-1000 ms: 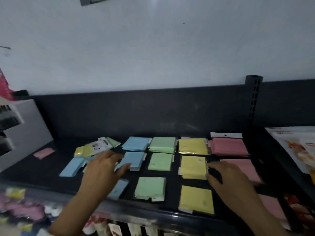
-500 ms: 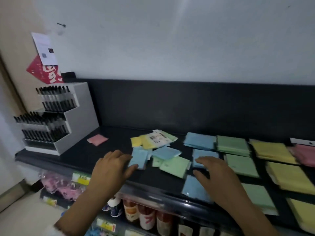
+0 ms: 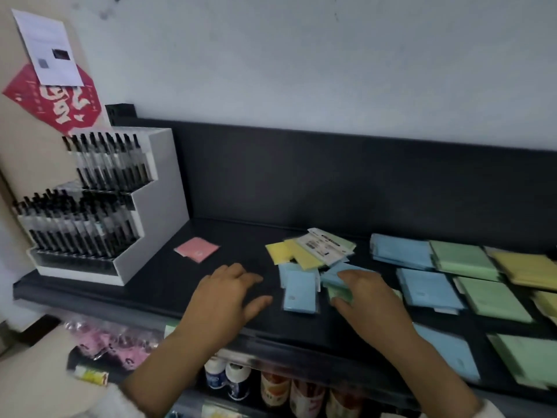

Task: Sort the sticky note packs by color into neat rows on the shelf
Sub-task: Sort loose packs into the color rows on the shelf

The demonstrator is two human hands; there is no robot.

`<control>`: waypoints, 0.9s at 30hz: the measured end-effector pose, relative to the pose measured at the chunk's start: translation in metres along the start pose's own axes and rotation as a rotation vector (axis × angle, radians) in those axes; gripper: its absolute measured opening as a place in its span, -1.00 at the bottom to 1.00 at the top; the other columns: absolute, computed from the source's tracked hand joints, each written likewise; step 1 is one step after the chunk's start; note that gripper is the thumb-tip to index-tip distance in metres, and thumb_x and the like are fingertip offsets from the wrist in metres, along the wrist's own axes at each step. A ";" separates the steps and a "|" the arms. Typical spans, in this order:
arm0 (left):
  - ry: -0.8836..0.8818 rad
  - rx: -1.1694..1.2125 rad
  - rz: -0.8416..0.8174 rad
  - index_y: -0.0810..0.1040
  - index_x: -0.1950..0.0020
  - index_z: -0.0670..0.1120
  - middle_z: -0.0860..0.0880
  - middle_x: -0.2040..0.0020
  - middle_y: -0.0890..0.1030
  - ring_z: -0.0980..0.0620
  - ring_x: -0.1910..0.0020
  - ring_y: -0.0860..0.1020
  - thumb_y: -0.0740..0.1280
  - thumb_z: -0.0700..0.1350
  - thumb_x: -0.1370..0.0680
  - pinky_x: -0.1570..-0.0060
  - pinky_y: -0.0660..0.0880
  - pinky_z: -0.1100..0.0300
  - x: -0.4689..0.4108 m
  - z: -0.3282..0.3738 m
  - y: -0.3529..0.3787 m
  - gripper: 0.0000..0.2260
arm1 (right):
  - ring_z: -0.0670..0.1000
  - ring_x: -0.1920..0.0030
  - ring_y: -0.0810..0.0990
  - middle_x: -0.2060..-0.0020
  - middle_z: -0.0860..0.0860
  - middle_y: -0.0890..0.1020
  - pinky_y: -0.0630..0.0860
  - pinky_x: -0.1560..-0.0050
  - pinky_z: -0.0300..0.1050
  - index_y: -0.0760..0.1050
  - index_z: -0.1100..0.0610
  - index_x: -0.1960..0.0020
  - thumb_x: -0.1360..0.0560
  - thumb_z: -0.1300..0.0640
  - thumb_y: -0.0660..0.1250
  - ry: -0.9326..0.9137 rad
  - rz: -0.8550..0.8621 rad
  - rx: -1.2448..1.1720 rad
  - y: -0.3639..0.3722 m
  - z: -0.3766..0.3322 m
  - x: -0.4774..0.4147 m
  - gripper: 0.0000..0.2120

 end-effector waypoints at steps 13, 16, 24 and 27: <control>0.295 0.048 -0.359 0.16 -0.47 0.13 0.16 -0.47 0.18 0.14 -0.42 0.12 0.27 0.39 -0.35 -0.38 0.17 0.13 -0.051 0.048 0.041 -0.23 | 0.06 -0.06 0.55 -0.07 0.02 0.59 0.42 0.04 -0.10 0.48 0.09 -0.05 -0.52 0.00 0.19 0.097 -0.046 0.191 0.019 0.019 -0.038 -0.79; 0.307 0.066 -0.382 0.23 -0.45 0.10 0.14 -0.44 0.27 0.13 -0.39 0.19 0.34 0.35 -0.33 -0.37 0.21 0.17 -0.064 0.047 0.050 -0.24 | 0.06 -0.04 0.56 -0.04 0.01 0.59 0.41 0.09 -0.09 0.48 0.08 -0.03 -0.56 -0.03 0.12 0.079 -0.023 0.202 0.021 0.024 -0.044 -0.76; 0.239 0.275 -0.401 0.54 -0.15 0.09 0.19 0.04 0.59 0.29 0.10 0.52 0.26 0.24 -0.47 0.10 0.42 0.41 -0.086 0.038 0.040 -0.64 | 0.05 0.01 0.58 -0.01 -0.02 0.60 0.28 0.21 -0.12 0.46 0.05 -0.10 -0.58 0.08 0.13 0.067 0.016 0.208 0.027 0.033 -0.047 -0.82; 0.187 0.292 -0.343 0.47 0.25 0.06 0.16 0.39 0.45 0.32 0.38 0.46 0.23 0.12 -0.54 0.40 0.29 0.44 -0.092 0.028 0.040 -0.78 | 0.03 0.01 0.58 -0.02 -0.03 0.59 0.29 0.21 -0.14 0.45 0.03 -0.12 -0.56 0.13 0.18 0.066 0.004 0.223 0.030 0.033 -0.046 -0.83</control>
Point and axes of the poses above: each hand's wrist, its own x-axis away from the middle knuckle, its own y-axis out of the palm, z = x × y, the point moved 5 cm from there along -x, towards the middle knuckle
